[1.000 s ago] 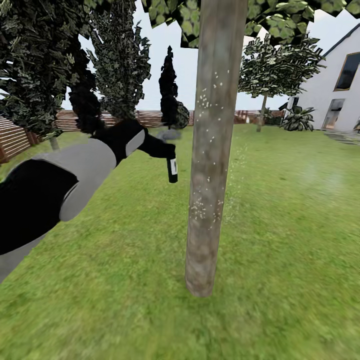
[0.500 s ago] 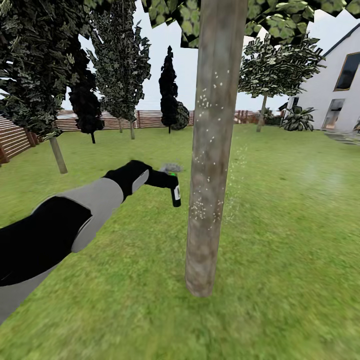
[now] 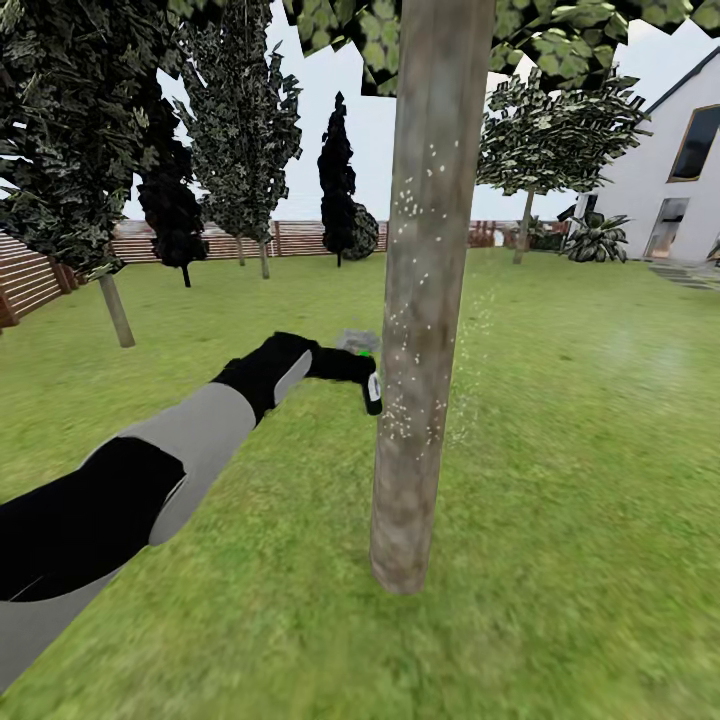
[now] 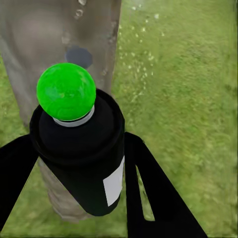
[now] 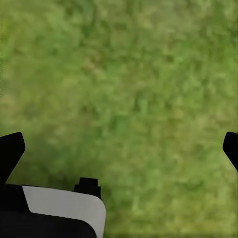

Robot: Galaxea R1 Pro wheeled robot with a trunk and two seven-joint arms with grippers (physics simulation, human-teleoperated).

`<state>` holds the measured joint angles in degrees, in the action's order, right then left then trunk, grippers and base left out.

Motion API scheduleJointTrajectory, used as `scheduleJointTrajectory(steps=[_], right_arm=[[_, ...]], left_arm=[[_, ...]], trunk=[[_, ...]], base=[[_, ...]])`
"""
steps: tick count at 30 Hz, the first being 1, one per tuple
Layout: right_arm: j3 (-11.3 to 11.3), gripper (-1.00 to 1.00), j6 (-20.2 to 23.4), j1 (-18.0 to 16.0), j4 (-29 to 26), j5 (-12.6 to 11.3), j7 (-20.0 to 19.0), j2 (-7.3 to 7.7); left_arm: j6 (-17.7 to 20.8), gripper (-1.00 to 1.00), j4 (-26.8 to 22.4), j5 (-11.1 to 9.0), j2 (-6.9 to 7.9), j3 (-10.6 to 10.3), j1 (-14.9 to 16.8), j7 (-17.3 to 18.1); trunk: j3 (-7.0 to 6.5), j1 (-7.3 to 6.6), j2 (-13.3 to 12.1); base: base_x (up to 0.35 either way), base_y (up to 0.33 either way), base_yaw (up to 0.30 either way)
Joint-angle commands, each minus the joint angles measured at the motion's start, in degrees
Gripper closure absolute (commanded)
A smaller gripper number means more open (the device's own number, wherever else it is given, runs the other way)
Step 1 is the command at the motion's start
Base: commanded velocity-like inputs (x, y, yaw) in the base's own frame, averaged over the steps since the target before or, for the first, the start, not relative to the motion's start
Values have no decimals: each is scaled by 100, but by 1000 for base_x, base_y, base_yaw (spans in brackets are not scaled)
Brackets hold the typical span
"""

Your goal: In the garden, pick up the pesticide atomizer on the floor and spray pesticide onto both trees until each tree trunk is fully covered.

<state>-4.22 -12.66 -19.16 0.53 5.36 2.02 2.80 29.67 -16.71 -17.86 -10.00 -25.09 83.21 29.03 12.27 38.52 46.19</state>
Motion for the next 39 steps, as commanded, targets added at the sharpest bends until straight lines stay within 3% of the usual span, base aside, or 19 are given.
scheduleJointTrajectory(steps=[1,3,4,9,12,16,21,24,27,28,30,32,34,36,39], right_arm=[[1,-100,0,0,0,0,0,1],[5,-100,0,0,0,0,0,1],[7,-100,0,0,0,0,0,1],[9,-100,0,0,0,0,0,1],[9,-100,0,0,0,0,0,1],[9,-100,0,0,0,0,0,1],[7,-100,0,0,0,0,0,1],[7,-100,0,0,0,0,0,1],[7,-100,0,0,0,0,0,1],[6,-100,0,0,0,0,0,1],[8,-100,0,0,0,0,0,1],[9,-100,0,0,0,0,0,1],[5,-100,0,0,0,0,0,1],[2,-100,0,0,0,0,0,1],[1,-100,0,0,0,0,0,1]], left_arm=[[216,100,-273,47,0,23,-4,-96],[559,100,-876,46,0,461,-5,-553],[588,100,-973,46,0,525,-5,-596],[668,100,-1327,47,0,597,0,-634],[1327,100,-1786,53,0,701,0,-650],[1410,100,-1643,62,0,754,0,-660],[851,100,-547,60,0,675,-3,-613],[554,100,-89,58,0,621,-6,-267],[-756,100,1132,81,0,628,-8,131],[-1045,100,1318,158,0,629,-37,156],[-1260,100,1449,528,0,620,-151,174],[-1350,100,1496,756,0,613,-334,180],[-1546,100,1507,828,0,607,-598,184],[-2034,100,1511,917,0,602,-931,189],[-2164,100,1512,939,0,588,-1021,191]], trunk=[[1,0,-1],[1,0,-1],[1,0,-1],[1,0,-1],[1,0,-1],[1,0,-1],[1,0,-1],[1,0,-1],[1,0,-1],[1,0,-1],[1,0,-1],[1,0,-1],[1,0,-1],[1,0,-1],[1,0,-1]], base=[[0,0,0],[0,0,0],[0,0,0],[0,0,0],[0,0,0],[0,0,0],[0,0,0],[0,0,0],[0,0,0],[0,0,0],[0,0,0],[0,0,0],[0,0,0],[0,0,0],[0,-94,0]])
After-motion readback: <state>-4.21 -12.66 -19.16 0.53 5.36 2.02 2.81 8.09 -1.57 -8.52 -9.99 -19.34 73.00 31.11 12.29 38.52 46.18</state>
